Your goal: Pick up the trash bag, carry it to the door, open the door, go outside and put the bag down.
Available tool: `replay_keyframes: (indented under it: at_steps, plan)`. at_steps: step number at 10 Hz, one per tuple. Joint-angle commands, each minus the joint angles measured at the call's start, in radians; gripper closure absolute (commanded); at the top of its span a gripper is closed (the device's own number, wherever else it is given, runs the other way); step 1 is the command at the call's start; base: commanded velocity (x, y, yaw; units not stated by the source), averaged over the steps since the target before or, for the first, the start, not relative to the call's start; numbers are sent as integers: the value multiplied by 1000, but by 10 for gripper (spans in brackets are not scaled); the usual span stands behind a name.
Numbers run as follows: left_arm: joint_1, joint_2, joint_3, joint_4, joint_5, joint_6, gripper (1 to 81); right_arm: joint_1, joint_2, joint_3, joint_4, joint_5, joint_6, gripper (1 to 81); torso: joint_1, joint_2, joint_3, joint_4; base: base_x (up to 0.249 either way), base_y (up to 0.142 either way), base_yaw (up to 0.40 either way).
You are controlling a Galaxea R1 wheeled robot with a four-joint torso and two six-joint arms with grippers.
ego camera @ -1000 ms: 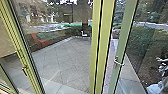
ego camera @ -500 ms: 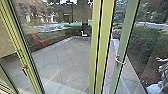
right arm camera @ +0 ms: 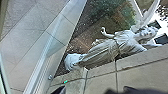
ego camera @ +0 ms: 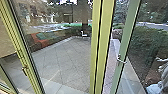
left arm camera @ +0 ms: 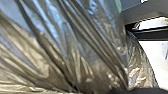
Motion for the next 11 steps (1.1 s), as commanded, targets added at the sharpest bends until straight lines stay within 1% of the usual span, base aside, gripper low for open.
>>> replay_keyframes:
  at_steps: [1, 3, 5, 7, 8, 11]
  plan:
    - [-24, 7, 5, -5, 88, 1, 811, 119, -13, -9, -140, -35, 8, 10, 0, 0, 0, 0, 0, 0, 0]
    - [-24, 9, 5, -5, 88, 1, 811, 116, -20, -55, -175, -34, -2, 10, 0, 0, 0, 0, 0, 0, 0]
    - [-24, 7, 5, -5, 90, 1, 811, 106, -45, -73, -188, -14, -2, 10, 0, 0, 0, 0, 0, 0, 0]
    - [-24, 9, 5, -5, 90, 1, 811, 103, -74, -102, -238, 26, -2, 10, 0, 0, 0, 0, 0, 0, 0]
    - [-24, 9, 5, -5, 90, 1, 811, 96, -88, -112, -252, 41, -2, 10, 0, 0, 0, 0, 0, 0, 0]
    - [-24, 10, 5, -6, 90, 1, 811, 54, -120, -187, -292, 132, -2, 10, 0, 0, 0, 0, 0, 0, 0]
